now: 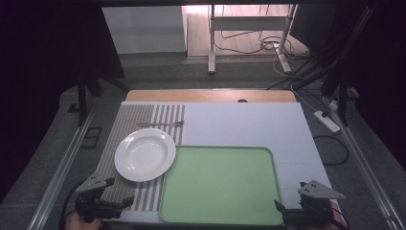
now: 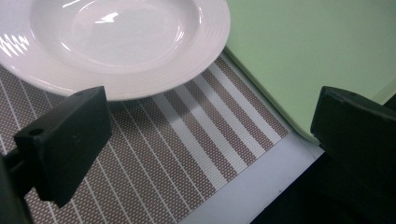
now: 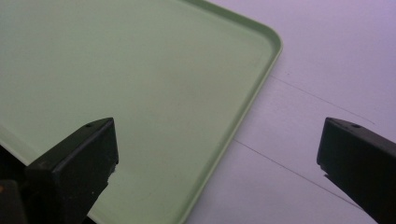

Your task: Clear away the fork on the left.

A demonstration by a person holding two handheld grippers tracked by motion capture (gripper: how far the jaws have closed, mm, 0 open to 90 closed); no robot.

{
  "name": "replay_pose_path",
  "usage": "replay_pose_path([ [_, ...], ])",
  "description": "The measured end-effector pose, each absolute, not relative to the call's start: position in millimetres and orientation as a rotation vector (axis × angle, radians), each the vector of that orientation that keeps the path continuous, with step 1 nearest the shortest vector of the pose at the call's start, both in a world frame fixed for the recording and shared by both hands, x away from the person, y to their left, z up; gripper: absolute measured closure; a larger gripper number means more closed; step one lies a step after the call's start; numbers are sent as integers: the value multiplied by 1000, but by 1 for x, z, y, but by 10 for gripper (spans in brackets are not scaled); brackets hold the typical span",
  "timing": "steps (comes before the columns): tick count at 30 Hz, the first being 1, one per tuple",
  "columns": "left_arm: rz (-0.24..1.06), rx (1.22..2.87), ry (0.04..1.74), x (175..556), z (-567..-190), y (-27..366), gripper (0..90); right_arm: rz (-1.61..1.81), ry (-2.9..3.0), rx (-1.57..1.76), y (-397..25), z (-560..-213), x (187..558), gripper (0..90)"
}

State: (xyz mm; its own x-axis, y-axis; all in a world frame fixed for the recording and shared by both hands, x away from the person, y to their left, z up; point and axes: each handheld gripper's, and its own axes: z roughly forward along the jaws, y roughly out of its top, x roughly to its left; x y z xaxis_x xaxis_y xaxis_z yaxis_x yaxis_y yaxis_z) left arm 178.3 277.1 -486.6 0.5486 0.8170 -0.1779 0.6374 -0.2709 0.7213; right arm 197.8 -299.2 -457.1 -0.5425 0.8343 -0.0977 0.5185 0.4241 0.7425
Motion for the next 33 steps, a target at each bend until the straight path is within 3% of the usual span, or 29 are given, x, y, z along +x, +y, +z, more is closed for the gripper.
replay_pose_path([
  [33,309,2037,1117,207,-486,271,0,907,2229,1155,-298,-458,199,0],
])
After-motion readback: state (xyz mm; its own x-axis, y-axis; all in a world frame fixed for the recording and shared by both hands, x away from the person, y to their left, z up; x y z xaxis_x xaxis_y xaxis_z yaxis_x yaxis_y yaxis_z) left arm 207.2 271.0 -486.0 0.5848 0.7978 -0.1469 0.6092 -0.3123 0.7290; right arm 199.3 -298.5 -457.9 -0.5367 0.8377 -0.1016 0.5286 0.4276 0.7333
